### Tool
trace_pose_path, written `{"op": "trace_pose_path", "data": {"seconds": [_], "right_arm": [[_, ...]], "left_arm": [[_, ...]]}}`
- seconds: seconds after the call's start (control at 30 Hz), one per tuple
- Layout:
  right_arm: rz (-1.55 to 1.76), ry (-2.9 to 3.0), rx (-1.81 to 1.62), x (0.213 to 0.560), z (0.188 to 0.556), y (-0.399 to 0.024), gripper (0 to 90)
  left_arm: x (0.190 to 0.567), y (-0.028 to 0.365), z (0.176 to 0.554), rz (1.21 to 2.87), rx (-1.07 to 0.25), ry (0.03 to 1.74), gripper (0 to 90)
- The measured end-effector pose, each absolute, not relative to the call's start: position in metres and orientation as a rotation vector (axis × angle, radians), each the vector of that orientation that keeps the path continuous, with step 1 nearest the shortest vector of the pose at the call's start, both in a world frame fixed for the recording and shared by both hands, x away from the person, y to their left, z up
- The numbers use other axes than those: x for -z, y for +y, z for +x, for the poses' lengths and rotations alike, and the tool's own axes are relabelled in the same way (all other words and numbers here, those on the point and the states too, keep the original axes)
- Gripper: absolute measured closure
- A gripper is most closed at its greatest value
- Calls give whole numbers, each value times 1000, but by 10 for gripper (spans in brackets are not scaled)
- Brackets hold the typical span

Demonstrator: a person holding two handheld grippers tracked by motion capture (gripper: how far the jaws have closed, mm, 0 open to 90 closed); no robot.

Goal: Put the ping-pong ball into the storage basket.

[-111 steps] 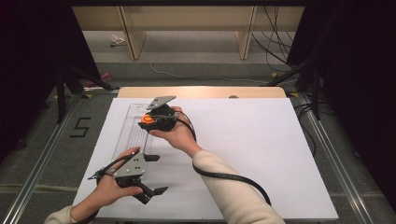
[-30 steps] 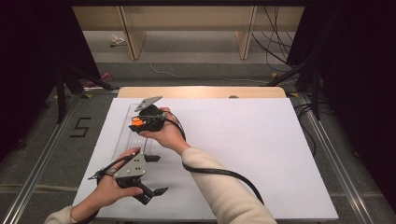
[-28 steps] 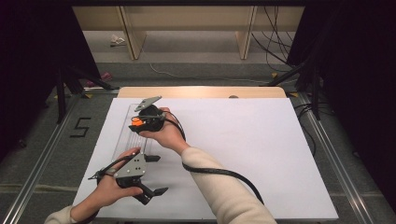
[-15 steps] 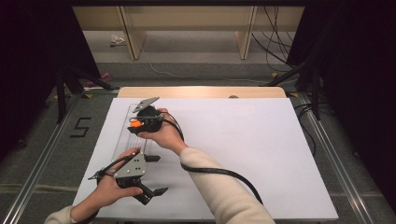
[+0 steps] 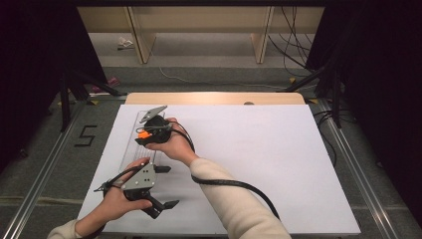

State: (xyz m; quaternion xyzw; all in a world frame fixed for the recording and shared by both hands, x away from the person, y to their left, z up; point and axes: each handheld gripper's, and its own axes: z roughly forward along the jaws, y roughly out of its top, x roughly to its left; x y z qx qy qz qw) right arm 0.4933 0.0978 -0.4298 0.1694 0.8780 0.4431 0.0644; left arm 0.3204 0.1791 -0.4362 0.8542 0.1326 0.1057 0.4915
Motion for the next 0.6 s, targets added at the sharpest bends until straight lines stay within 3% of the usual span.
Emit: {"op": "trace_pose_path", "data": {"seconds": [0.6], "right_arm": [[505,2671,-1314,436,494,101,515]], "left_arm": [[436,179,320,2073,-255,322,1]]}}
